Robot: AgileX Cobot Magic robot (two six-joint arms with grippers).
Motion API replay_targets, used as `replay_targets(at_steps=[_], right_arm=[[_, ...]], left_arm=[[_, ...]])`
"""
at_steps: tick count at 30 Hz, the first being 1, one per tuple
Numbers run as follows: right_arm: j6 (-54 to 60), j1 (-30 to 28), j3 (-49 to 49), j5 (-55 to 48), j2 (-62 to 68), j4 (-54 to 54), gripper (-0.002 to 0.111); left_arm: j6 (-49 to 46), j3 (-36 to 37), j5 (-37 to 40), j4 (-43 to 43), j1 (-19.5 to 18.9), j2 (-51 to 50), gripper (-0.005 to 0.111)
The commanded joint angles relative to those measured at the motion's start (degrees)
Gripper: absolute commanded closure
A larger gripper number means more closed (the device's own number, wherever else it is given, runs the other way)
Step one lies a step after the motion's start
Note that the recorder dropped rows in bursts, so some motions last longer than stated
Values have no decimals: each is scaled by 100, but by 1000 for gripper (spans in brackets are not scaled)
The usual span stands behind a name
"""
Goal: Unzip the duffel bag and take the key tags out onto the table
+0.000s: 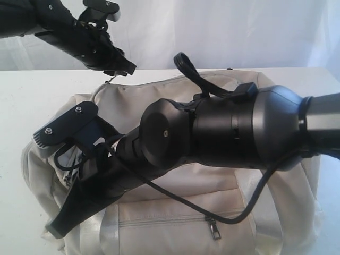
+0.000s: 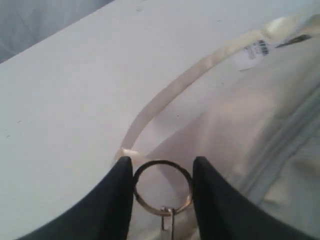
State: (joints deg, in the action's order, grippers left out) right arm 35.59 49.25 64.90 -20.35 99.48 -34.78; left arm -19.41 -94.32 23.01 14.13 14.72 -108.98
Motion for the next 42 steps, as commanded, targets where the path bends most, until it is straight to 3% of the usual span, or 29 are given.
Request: replay_targets(at_steps=[1, 12, 31, 42], right_arm=[[8, 97, -37, -252, -52, -33, 108], [8, 97, -37, -242, -1, -33, 108], [31, 97, -37, -262, 3, -33, 108], [31, 97, -37, -324, 3, -33, 108]], left_arm=[[-1257, -614, 721, 1316, 80, -202, 107], [-1654, -1893, 2045, 1929, 112, -900, 107], [-1463, -3425, 2799, 1929, 669, -1738, 107], [-1338, -3892, 2918, 1795, 974, -2045, 107]])
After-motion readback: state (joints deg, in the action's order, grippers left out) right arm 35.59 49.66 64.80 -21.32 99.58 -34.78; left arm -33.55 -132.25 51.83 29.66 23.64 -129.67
